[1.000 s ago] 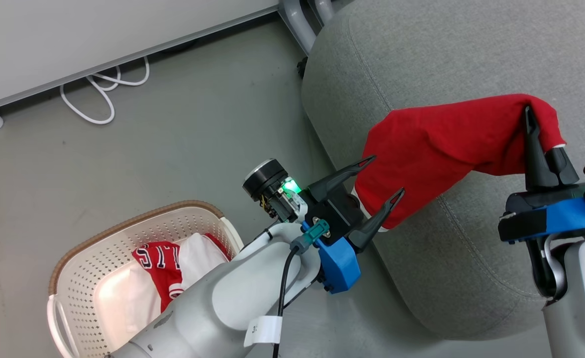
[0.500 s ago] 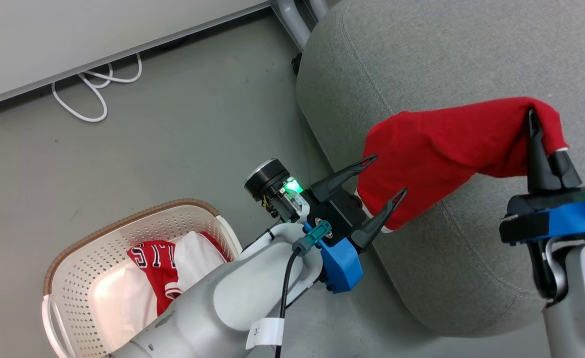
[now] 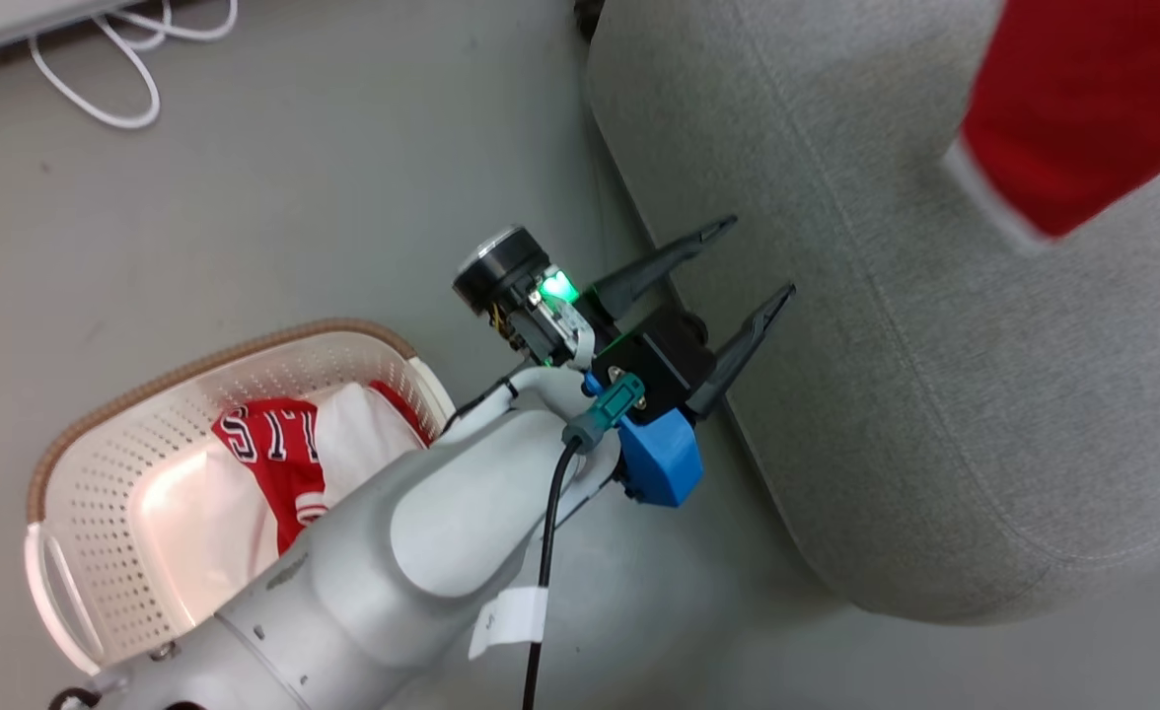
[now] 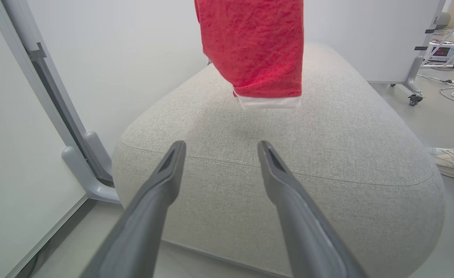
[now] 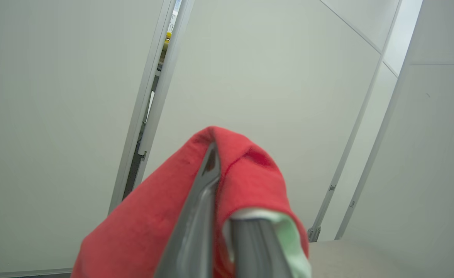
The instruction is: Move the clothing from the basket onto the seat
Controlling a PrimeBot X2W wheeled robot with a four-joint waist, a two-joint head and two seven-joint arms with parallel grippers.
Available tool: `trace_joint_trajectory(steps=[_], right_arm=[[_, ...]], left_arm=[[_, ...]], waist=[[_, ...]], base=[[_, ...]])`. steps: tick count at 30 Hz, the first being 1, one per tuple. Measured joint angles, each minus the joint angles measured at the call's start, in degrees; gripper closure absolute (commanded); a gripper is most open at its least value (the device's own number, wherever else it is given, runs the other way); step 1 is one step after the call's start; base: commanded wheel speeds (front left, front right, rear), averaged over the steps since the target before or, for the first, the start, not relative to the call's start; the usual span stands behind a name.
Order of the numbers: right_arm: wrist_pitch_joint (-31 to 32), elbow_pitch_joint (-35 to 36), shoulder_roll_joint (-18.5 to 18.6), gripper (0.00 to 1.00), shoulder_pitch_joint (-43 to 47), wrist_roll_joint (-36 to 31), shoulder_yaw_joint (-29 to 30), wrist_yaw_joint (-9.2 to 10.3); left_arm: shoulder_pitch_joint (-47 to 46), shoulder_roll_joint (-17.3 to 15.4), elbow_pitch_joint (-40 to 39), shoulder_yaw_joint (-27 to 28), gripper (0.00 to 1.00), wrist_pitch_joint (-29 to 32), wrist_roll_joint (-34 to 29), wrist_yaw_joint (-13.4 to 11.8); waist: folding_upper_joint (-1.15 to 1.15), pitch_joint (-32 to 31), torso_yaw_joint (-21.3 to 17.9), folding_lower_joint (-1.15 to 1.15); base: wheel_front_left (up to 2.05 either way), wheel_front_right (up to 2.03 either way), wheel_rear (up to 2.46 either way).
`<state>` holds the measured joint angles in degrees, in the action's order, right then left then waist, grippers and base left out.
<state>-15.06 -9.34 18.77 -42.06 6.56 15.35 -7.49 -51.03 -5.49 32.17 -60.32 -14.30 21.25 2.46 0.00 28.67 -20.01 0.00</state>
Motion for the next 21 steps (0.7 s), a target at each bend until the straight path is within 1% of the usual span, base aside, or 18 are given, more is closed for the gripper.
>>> trace_joint_trajectory(steps=[3, 5, 8, 10, 15, 21], right_arm=[[0.0, -0.1, 3.2, 1.00, -4.0, 1.8, 6.6, 0.00], [-0.1, -0.7, 5.9, 1.00, -6.1, 3.2, 9.9, 0.00], [-0.1, -3.8, 9.6, 1.00, -7.7, 4.3, 12.5, 0.00], [-0.1, -6.0, 10.8, 1.00, -8.5, 4.8, 12.9, 0.00], [-0.1, -12.3, 10.8, 1.00, -9.1, 3.4, 11.1, 0.00], [-0.1, -18.4, 7.2, 1.00, -8.4, 2.6, 10.8, 0.00]], left_arm=[[-1.9, -1.0, -1.4, -0.2, 0.00, 1.2, -0.9, -0.1], [-3.1, -1.5, -2.6, -0.4, 0.00, 1.7, -1.6, -0.3], [-4.5, -2.6, -4.5, -0.6, 0.00, 2.8, -2.3, -0.5], [-5.2, -3.4, -5.9, -0.7, 0.00, 3.6, -2.7, -0.8], [-6.6, -5.4, -9.2, -0.9, 0.00, 5.4, -3.7, -1.4], [-7.2, -6.8, -11.9, -1.2, 0.00, 6.9, -4.2, -1.9]], waist=[[0.00, 3.2, 0.0, 0.00], [0.00, 5.4, 0.1, 0.00], [0.00, 8.6, 0.4, 0.00], [0.00, 10.7, 0.5, 0.00], [0.00, 15.2, 0.6, 0.01], [0.00, 18.8, 0.6, 0.01]], base=[[0.00, 0.00, 0.00], [0.00, 0.00, 0.00], [0.00, 0.00, 0.00], [0.00, 0.00, 0.00], [0.00, 0.00, 0.00], [0.00, 0.00, 0.00]])
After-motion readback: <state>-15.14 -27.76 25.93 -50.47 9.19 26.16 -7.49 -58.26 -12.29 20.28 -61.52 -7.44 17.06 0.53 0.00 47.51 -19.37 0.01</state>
